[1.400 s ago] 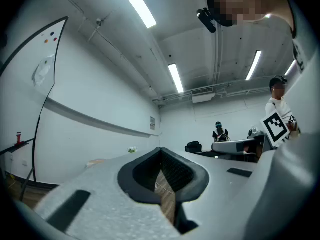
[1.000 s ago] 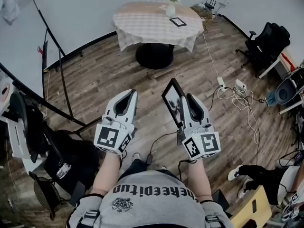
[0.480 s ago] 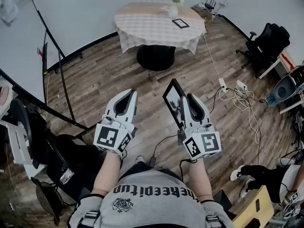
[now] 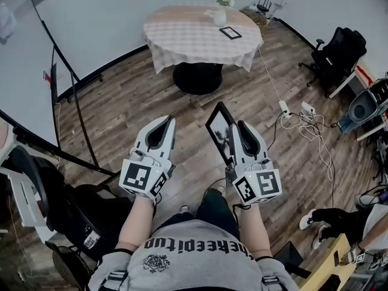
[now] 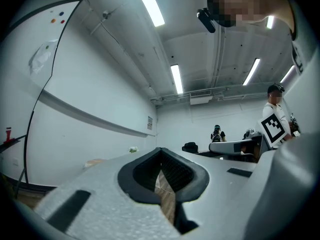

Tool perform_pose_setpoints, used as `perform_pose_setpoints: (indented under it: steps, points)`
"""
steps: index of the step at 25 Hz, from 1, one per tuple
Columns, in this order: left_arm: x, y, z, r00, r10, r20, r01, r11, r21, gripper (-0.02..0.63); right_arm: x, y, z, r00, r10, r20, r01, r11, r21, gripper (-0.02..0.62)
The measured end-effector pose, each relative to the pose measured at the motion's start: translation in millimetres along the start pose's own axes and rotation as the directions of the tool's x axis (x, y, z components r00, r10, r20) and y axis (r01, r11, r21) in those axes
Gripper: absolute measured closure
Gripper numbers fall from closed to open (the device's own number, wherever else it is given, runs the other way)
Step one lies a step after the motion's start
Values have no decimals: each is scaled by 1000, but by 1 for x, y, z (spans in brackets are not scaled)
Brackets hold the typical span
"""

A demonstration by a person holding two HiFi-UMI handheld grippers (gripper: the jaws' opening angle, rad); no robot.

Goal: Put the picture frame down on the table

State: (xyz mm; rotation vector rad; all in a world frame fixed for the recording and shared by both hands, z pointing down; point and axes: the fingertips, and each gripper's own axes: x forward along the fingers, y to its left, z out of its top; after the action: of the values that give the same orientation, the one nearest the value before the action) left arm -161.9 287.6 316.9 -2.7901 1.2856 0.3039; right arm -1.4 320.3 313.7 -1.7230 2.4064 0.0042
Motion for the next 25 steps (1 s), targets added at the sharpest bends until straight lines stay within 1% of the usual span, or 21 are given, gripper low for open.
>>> perform_pose_setpoints:
  steps: [7,13,18,25]
  points:
    - [46,21,-12,1000,-16,-7,16,1000,2,591,44,-25,-5,1000,5,2,-5,1000,-15,526]
    - [103,47,-22,1000,12,-5,-12,1000,5,591,100,-63,-12,1000,31,-4,-31,1000,3,526]
    - [157,66,-23,999,45,7,-45,999,12,591,148,-101,-9,998,64,-4,-64,998,9,526]
    - [232,75,-31,996,84,24,-84,996,16,591,197,-163,-5,995,101,-3,-101,995,15,526]
